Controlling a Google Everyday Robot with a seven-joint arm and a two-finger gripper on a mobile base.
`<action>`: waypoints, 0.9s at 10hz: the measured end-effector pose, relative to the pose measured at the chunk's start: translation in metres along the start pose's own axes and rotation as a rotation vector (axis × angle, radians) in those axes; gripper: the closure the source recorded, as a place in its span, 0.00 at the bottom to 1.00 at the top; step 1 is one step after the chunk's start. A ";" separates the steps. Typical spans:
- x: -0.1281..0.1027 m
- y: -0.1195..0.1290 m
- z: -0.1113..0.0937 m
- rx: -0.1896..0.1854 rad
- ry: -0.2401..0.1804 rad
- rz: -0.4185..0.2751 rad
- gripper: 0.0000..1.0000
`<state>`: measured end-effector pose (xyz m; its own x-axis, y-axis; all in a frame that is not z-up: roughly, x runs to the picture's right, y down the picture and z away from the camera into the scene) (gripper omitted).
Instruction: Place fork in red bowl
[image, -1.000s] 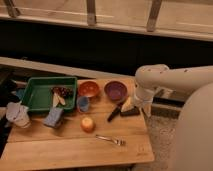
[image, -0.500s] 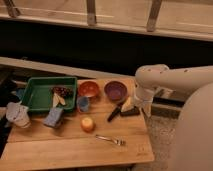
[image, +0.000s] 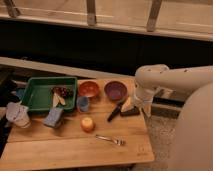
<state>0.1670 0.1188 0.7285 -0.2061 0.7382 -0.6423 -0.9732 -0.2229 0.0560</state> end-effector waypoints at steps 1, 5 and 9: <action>0.004 0.006 -0.003 0.001 -0.017 -0.020 0.21; 0.046 0.039 0.005 0.014 -0.040 -0.142 0.21; 0.056 0.071 0.062 0.062 0.018 -0.254 0.21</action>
<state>0.0803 0.1838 0.7445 0.0472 0.7540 -0.6551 -0.9980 0.0084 -0.0623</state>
